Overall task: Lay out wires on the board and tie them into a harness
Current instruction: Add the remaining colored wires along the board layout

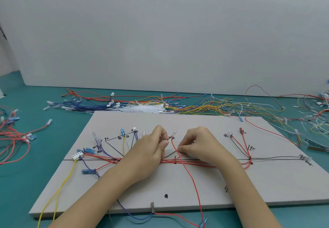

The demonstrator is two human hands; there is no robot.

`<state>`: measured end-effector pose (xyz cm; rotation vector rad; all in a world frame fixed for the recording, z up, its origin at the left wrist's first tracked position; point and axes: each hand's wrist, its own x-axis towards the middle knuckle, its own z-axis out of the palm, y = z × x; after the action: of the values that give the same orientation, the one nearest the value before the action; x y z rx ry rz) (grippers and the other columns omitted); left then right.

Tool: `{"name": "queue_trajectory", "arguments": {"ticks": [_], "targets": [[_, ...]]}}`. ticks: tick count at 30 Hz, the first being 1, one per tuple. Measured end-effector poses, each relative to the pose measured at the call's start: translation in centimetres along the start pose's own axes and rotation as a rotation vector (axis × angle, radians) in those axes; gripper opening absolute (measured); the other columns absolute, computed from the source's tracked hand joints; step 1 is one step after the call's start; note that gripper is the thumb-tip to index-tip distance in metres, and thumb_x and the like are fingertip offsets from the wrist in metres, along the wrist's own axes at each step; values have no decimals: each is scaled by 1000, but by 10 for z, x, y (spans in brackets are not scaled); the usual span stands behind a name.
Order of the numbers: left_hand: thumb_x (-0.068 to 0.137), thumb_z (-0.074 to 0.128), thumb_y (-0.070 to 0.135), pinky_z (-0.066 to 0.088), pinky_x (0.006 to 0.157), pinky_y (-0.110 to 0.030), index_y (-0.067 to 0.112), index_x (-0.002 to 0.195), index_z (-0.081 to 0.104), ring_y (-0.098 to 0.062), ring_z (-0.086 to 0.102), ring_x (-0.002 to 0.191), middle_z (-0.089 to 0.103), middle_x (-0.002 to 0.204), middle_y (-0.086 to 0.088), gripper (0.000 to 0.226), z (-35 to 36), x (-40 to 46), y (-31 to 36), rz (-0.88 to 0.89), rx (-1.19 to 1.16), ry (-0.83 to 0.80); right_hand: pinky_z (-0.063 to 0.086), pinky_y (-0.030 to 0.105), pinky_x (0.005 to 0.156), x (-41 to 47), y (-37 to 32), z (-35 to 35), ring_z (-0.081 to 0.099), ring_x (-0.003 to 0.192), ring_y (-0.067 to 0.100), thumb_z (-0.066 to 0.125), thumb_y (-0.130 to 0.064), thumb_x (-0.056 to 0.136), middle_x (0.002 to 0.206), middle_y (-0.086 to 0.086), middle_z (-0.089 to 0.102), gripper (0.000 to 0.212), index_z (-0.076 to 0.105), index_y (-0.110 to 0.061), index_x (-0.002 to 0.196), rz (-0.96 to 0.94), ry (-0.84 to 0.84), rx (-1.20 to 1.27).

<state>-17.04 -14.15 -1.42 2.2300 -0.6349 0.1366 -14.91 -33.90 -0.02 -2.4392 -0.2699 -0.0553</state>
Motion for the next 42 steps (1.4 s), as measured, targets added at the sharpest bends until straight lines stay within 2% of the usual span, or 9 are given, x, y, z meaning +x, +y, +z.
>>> {"name": "queue_trajectory", "arguments": {"ticks": [8, 13, 18, 22, 25, 28, 32, 38, 42], "targets": [[101, 40, 19, 42, 62, -38, 32, 88, 37, -16, 45, 61, 53, 65, 1, 18, 0, -6, 5, 33, -37, -27, 46, 14, 60, -4, -3, -3, 63, 64, 2, 77, -10, 72, 69, -6, 71, 22, 72, -29, 63, 3, -17, 79], [99, 42, 13, 31, 57, -30, 31, 87, 38, -12, 34, 56, 45, 60, 4, 22, 0, -7, 10, 55, -101, 4, 46, 14, 61, -4, 0, -4, 66, 66, 5, 77, -11, 73, 68, -5, 73, 18, 74, -27, 64, 14, -48, 140], [97, 47, 17, 40, 65, -35, 32, 88, 40, -11, 45, 58, 55, 59, 7, 18, 3, -10, 14, 53, 12, -16, 48, 24, 60, -6, -1, -2, 63, 62, 6, 77, -28, 72, 67, -2, 72, 12, 73, -28, 60, -9, -65, 182], [94, 49, 21, 44, 72, -32, 32, 87, 41, -10, 54, 64, 62, 61, 11, 15, 4, -11, 15, 85, 70, 17, 53, 36, 67, -8, -6, -2, 67, 69, 29, 68, -38, 70, 66, 8, 71, 20, 73, -21, 62, -3, -32, 252], [95, 48, 22, 41, 68, -23, 32, 88, 39, -8, 57, 64, 66, 63, 11, 15, 8, -11, 17, 111, 80, 3, 53, 24, 61, -9, -9, -4, 68, 62, 22, 69, -15, 83, 65, 16, 68, 23, 74, -17, 61, -20, -87, 398], [96, 47, 22, 38, 67, -20, 33, 88, 38, -4, 57, 64, 67, 65, 16, 15, 9, -10, 16, 102, 81, 2, 56, 27, 67, -12, -12, -4, 66, 67, 23, 60, -1, 90, 67, 22, 64, 36, 73, -17, 59, -7, -133, 479], [97, 47, 22, 33, 64, -12, 35, 87, 38, -2, 58, 65, 67, 66, 19, 19, 9, -10, 15, 86, 67, 2, 52, 22, 68, -12, -16, -9, 64, 66, 17, 56, -8, 93, 61, 3, 68, 37, 70, -13, 58, -7, -75, 503], [97, 47, 21, 38, 67, -18, 30, 88, 40, -4, 60, 62, 67, 65, 18, 14, 10, -11, 15, 62, 13, -3, 44, 21, 60, -12, -16, -11, 55, 57, 22, 64, -21, 91, 52, 6, 62, 40, 65, -11, 53, -16, -114, 508], [97, 47, 20, 36, 64, -10, 31, 88, 40, -4, 61, 62, 68, 66, 16, 15, 9, -10, 15, 58, -1, 3, 46, 18, 60, -13, -15, -12, 59, 57, 15, 71, -21, 85, 58, 13, 61, 28, 68, -1, 65, -62, -132, 576]]}}
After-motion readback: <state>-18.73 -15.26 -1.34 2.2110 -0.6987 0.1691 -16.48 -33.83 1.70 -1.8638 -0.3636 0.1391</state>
